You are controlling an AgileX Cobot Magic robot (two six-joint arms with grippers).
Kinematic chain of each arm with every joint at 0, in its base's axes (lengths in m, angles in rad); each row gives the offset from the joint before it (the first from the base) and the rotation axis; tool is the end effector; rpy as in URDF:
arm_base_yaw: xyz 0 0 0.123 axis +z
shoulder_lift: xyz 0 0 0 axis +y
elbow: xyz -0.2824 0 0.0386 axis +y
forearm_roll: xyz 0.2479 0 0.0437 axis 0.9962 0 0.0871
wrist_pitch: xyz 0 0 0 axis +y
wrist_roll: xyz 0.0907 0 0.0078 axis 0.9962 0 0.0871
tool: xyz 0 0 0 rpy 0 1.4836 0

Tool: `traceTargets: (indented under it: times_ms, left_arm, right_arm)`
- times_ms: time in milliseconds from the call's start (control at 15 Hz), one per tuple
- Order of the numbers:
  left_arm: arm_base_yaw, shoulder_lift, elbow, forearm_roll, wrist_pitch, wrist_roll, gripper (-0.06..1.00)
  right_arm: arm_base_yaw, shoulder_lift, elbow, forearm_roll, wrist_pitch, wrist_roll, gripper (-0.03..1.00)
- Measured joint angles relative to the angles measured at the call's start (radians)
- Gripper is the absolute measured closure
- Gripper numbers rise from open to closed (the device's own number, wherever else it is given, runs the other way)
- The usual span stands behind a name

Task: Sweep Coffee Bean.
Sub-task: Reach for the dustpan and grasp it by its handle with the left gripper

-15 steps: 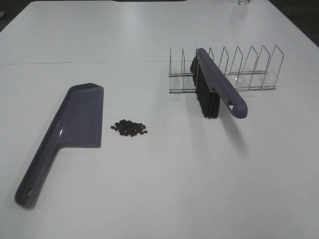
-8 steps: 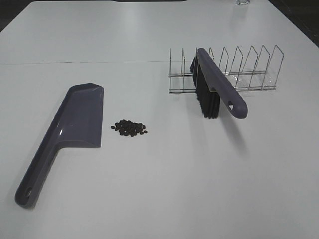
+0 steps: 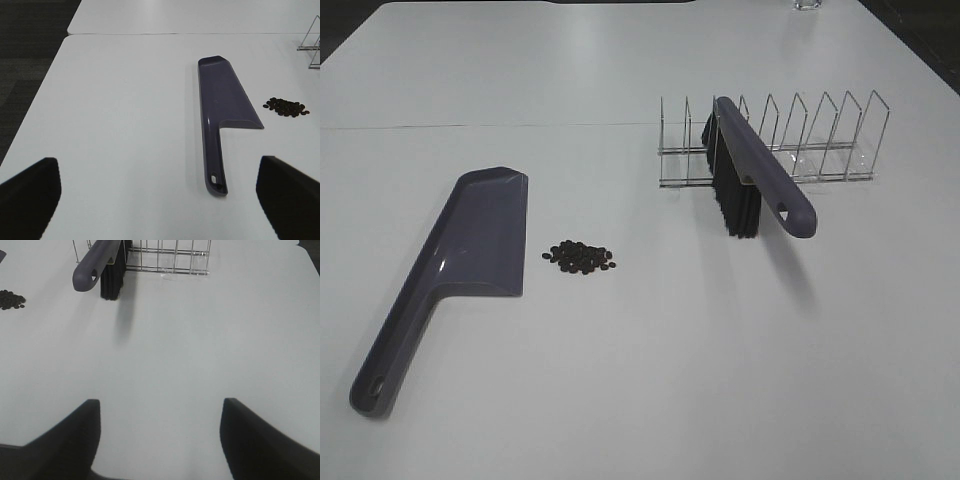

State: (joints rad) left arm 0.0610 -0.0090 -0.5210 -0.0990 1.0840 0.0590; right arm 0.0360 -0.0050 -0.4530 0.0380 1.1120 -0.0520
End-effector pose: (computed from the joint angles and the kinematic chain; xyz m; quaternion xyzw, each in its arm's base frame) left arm -0.0094 -0.0085 0.2813 0.0024 0.8504 -0.0179 0.5258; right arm -0.0030 0.0030 0.2601 -0.0394 0.8756 0.0151 0.4812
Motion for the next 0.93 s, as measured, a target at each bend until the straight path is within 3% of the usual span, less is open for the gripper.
traceTargets:
  times_ms: [933]
  left_arm:
    - [0.000, 0.000, 0.000, 0.000, 0.000, 0.000, -0.05]
  right_arm:
    - [0.000, 0.000, 0.000, 0.000, 0.000, 0.000, 0.38]
